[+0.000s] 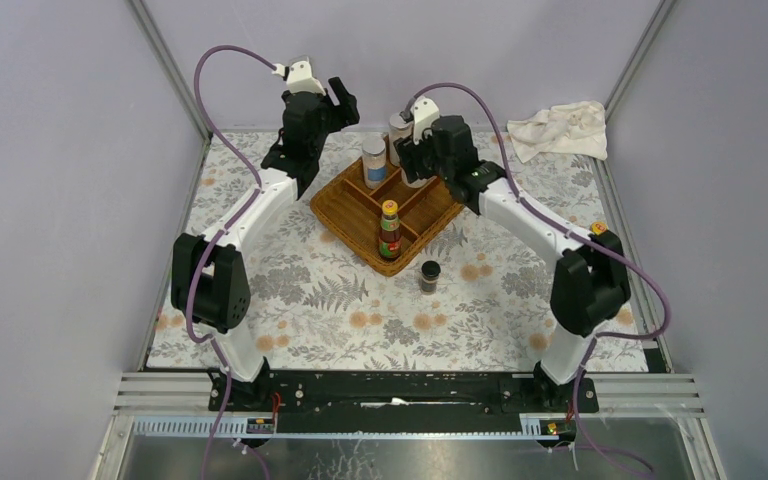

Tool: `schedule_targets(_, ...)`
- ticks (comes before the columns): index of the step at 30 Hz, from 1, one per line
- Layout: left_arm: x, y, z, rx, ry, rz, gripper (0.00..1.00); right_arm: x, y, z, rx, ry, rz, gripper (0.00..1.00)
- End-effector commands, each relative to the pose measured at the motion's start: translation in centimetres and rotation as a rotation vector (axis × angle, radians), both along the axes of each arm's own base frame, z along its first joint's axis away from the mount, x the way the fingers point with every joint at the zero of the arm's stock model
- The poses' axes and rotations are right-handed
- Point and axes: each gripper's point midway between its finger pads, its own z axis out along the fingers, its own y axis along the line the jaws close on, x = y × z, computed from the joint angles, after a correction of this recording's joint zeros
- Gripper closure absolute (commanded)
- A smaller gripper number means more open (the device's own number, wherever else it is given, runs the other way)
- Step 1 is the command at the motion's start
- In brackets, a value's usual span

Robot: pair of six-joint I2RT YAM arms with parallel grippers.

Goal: Organize the condiment bottles
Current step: Place the bottle in the storage box.

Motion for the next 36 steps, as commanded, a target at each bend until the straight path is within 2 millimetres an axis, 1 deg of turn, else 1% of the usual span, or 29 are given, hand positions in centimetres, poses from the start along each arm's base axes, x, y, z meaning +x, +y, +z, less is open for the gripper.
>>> schedule_targets(1, 0.4, -0.2, 0.8, -0.001, -0.04, 0.009, 0.18, 3.1, 1.4, 4.2, 0.101, -0.112, 0.019, 1.0)
schedule_targets(5, 0.5, -0.2, 0.6, -0.001, -0.036, 0.01, 0.18, 4.5, 2.0, 3.2, 0.115, -0.095, 0.04, 1.0)
schedule_targets(12, 0.7, 0.1, 0.0, 0.004, -0.026, 0.017, 0.18, 6.4, 3.0, 0.8, 0.105, -0.054, 0.058, 1.0)
schedule_targets(18, 0.9, 0.2, -0.5, 0.003, -0.017, 0.018, 0.18, 7.8, 3.2, -1.6, 0.096, -0.021, 0.056, 1.0)
schedule_targets(26, 1.4, 0.1, -1.6, 0.002, 0.002, 0.018, 0.18, 8.5, 3.2, -4.4, 0.09, 0.02, 0.062, 1.0)
schedule_targets(36, 1.8, 0.5, -2.2, -0.004, 0.011, 0.021, 0.18, 8.8, 3.7, -7.3, 0.086, 0.067, 0.082, 1.0)
